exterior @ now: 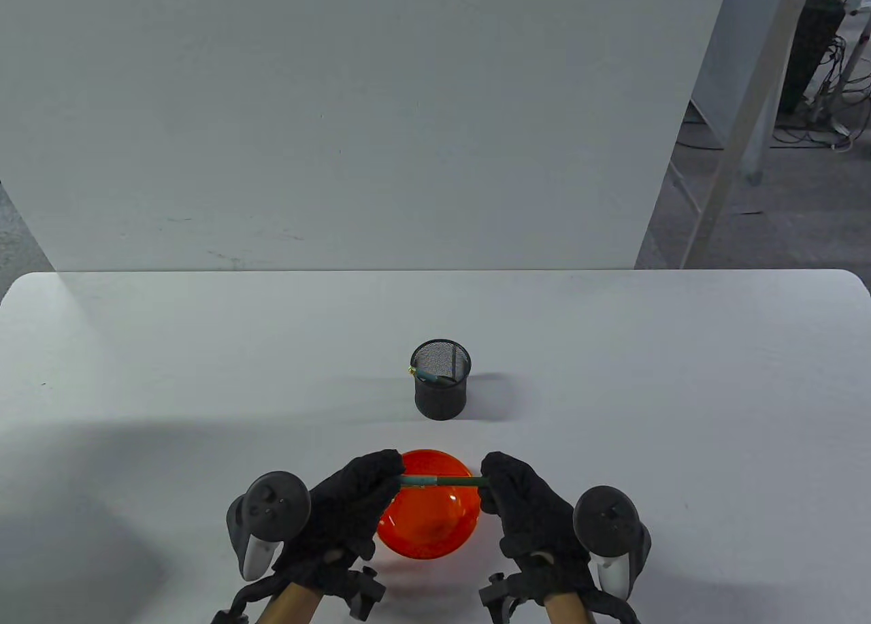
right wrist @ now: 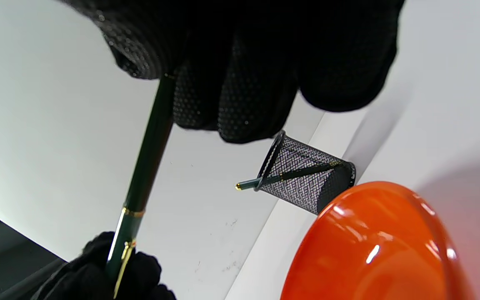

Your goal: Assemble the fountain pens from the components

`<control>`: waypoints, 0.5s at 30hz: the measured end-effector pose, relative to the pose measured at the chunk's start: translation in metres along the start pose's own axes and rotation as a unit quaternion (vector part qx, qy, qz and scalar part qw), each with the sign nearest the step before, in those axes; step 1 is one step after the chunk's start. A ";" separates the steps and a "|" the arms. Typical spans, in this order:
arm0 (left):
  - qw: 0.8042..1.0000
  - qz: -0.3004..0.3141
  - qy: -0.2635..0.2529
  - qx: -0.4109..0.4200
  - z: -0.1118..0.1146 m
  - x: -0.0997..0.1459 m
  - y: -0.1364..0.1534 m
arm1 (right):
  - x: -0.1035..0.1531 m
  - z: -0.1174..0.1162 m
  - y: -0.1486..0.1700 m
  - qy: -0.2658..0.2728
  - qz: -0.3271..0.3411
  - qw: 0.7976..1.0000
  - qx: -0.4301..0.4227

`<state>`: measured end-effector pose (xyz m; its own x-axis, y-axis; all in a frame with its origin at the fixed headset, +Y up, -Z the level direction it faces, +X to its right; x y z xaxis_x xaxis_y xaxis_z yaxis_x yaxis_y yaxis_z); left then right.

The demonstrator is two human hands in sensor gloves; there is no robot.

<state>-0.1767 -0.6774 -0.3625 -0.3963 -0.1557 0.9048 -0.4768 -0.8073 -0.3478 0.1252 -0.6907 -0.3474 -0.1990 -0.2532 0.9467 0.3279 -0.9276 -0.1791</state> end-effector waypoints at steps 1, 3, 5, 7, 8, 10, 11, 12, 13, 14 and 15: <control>1.000 0.002 0.007 -0.002 0.002 -0.001 -0.001 | 0.000 -0.001 0.001 -0.007 -0.001 1.000 0.003; 1.000 0.000 0.017 -0.008 0.005 -0.002 -0.001 | 0.000 -0.002 0.002 -0.010 -0.004 1.000 0.007; 1.000 0.005 0.011 -0.012 0.002 -0.003 -0.002 | -0.001 -0.003 0.003 -0.015 -0.010 1.000 0.004; 1.000 0.011 -0.001 -0.002 -0.005 -0.002 -0.003 | -0.001 -0.004 0.002 -0.021 -0.010 1.000 -0.007; 1.000 0.012 -0.013 -0.001 -0.011 -0.002 -0.004 | 0.000 -0.004 0.001 -0.019 -0.004 1.000 -0.005; 0.999 0.012 -0.037 -0.009 -0.024 -0.002 -0.004 | 0.001 0.001 -0.002 0.011 0.008 1.000 0.008; 0.998 0.004 -0.056 -0.010 -0.033 -0.001 -0.002 | 0.000 0.005 -0.003 0.032 0.014 0.999 0.007; 0.997 -0.002 -0.072 -0.012 -0.041 -0.002 0.000 | 0.000 0.009 -0.003 0.047 0.014 0.999 -0.002; 0.996 -0.009 -0.091 -0.014 -0.050 -0.004 0.002 | -0.001 0.012 -0.003 0.056 0.008 0.998 -0.016; 0.995 -0.017 -0.100 -0.019 -0.055 -0.005 0.002 | -0.001 0.013 -0.002 0.058 0.004 0.998 -0.025; 0.991 -0.022 -0.119 -0.052 -0.064 -0.009 -0.002 | -0.002 0.015 -0.001 0.056 -0.005 0.998 -0.041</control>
<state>-0.2223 -0.6385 -0.3859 -0.1820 -0.2610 0.9480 -0.5726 -0.7557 -0.3180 0.1395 -0.6854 -0.3455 -0.3053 -0.2685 0.9136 0.2497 -0.9484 -0.1953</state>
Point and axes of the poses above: the tracker on the back of each hand, its own y axis roughly to the little-finger side, its own x axis roughly from the fingertips to the wrist, z = x × y, the point moved 3 cm from there along -x, roughly from the wrist to the fingertips, and after that the axes turned 12 degrees about y, right-handed, at the moved point
